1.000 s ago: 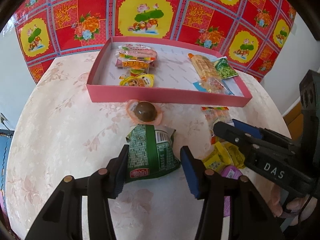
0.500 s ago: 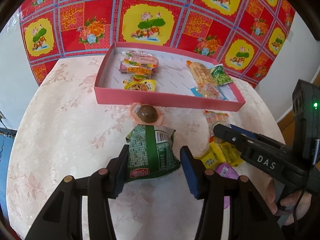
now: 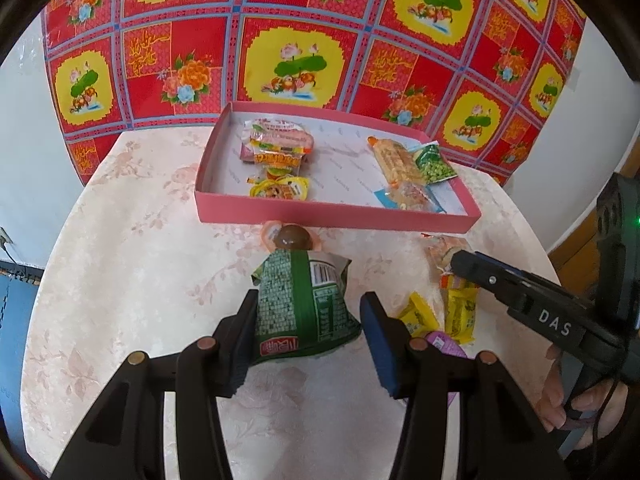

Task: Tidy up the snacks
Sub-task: 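Carry the green bag with the left gripper while the right carries the rainbow-candy bag into the box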

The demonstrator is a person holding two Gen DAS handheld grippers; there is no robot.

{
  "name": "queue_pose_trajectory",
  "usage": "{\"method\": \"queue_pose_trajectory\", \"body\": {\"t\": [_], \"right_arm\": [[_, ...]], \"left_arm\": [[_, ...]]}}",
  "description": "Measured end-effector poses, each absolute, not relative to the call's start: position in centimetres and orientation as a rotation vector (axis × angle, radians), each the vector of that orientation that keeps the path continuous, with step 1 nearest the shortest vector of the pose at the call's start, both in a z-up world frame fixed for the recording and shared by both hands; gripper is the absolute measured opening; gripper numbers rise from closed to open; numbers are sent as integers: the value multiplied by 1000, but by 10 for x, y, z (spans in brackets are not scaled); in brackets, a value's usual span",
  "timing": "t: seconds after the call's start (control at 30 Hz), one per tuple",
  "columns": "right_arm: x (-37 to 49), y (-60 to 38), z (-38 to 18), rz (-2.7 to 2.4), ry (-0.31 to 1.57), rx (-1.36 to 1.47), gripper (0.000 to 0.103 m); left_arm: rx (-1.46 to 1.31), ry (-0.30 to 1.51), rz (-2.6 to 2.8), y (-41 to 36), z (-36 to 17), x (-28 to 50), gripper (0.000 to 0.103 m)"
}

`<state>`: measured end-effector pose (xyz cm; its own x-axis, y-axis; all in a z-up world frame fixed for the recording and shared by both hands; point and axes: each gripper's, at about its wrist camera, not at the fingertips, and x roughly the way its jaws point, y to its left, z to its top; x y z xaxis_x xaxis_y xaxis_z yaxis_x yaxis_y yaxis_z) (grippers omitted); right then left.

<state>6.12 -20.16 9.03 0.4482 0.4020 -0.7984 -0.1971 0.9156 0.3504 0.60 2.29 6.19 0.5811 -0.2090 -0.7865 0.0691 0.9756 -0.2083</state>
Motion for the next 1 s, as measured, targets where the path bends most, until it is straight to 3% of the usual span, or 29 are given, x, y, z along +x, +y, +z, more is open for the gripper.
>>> {"method": "queue_pose_trajectory", "body": {"t": [1.0], "right_arm": [[99,-215,119,357,956,196,30]], "left_arm": [[-126,876,-205,-8,93,77,53]]}}
